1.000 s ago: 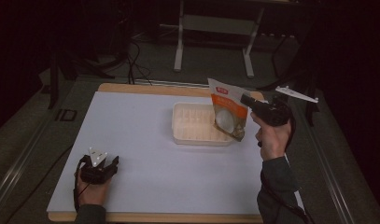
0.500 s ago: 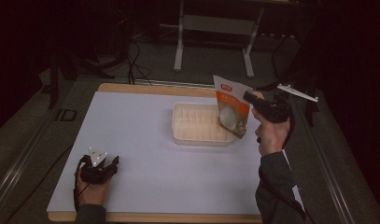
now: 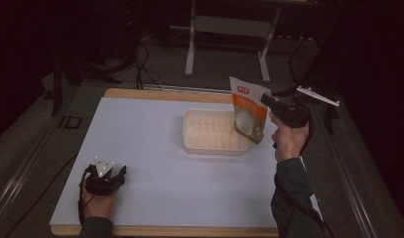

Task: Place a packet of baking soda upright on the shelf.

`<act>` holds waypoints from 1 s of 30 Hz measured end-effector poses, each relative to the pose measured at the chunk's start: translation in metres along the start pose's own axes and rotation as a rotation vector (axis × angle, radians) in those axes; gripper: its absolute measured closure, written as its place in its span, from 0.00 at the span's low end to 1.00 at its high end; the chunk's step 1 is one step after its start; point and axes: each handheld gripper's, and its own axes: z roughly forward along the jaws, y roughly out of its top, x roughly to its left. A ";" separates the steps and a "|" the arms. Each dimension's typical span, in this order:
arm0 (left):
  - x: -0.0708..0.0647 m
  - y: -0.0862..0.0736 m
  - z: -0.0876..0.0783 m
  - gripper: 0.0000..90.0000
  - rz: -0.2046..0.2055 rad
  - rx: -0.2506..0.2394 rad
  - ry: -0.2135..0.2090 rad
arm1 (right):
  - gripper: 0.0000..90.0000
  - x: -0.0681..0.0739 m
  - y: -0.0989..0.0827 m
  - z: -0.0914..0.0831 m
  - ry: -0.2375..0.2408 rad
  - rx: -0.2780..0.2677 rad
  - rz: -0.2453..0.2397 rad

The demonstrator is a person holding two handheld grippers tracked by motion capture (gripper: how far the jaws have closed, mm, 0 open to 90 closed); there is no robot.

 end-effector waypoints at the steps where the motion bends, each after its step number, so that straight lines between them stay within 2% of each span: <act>1: 0.000 0.000 0.000 0.56 0.000 0.000 0.000 | 1.00 0.000 0.000 0.000 0.000 0.000 0.000; 15: 0.000 0.000 0.000 0.56 -0.004 -0.002 -0.002 | 1.00 -0.001 0.002 0.004 -0.061 -0.031 0.013; 19: 0.000 0.000 0.000 0.56 -0.004 0.000 -0.002 | 1.00 -0.001 0.002 0.006 -0.076 -0.033 0.008; 26: 0.000 0.000 0.000 0.56 -0.004 -0.002 -0.003 | 1.00 0.006 -0.002 0.015 -0.127 -0.032 -0.029; 30: 0.000 0.000 0.000 0.56 -0.003 -0.002 -0.003 | 1.00 0.007 -0.003 0.020 -0.143 -0.040 -0.029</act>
